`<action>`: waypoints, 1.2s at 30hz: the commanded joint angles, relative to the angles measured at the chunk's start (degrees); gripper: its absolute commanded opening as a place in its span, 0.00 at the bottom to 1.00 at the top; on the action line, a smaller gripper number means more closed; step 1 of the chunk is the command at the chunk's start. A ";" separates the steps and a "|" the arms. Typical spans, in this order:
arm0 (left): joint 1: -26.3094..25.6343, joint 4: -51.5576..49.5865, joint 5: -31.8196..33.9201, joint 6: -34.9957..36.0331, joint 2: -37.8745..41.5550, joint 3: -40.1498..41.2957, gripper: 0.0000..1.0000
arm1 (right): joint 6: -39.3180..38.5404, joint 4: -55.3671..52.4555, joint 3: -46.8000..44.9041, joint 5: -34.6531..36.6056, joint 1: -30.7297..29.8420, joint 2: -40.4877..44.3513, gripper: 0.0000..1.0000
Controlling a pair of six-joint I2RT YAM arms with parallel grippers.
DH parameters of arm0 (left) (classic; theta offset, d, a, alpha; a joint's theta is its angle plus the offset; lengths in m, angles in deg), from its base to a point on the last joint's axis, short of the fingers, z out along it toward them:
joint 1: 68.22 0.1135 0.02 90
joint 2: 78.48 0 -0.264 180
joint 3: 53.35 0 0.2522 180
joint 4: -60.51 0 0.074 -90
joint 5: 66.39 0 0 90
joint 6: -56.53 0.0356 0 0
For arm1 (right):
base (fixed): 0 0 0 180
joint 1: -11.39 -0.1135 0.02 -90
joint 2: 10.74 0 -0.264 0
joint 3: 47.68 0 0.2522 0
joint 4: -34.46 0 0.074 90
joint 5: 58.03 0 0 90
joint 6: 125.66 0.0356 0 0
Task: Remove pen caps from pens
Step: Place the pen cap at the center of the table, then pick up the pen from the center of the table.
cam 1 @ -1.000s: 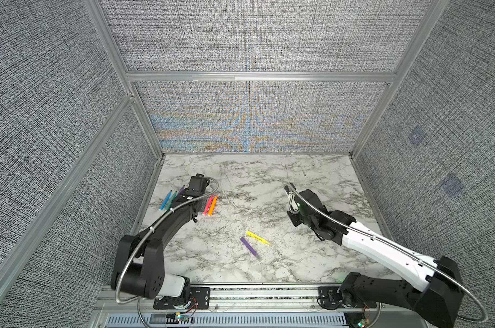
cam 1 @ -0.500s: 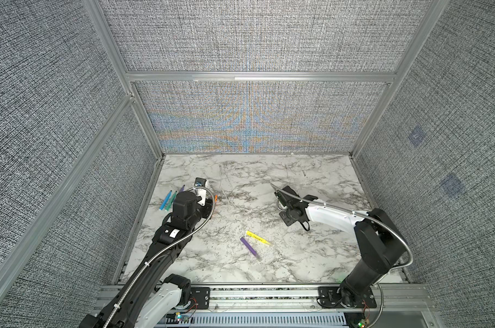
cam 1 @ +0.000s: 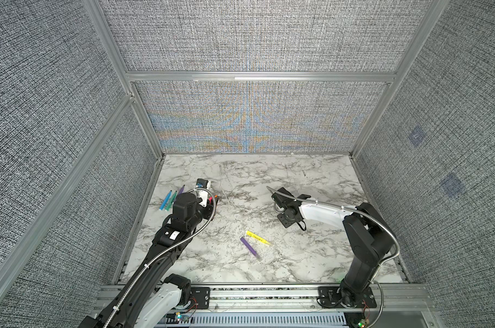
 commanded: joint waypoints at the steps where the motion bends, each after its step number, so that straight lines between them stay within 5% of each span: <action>1: 0.04 2.89 0.10 0.07 -0.15 -0.12 0.52 | -0.22 0.49 -0.65 1.04 -0.43 3.95 0.43; 7: 0.01 3.19 0.15 0.16 0.13 0.01 0.52 | -1.64 4.23 -4.44 -1.50 -1.88 14.32 0.47; 13: 0.05 3.67 0.02 0.19 1.41 0.62 0.52 | -10.29 9.26 -7.60 -24.48 -8.62 21.56 0.50; 21: 0.03 3.89 0.33 0.11 2.49 1.52 0.52 | -12.35 6.87 -4.00 -24.81 -13.51 9.88 0.49; 36: -0.04 4.95 0.80 0.13 4.32 2.77 0.53 | -9.08 6.38 -5.40 -17.78 -15.92 2.71 0.49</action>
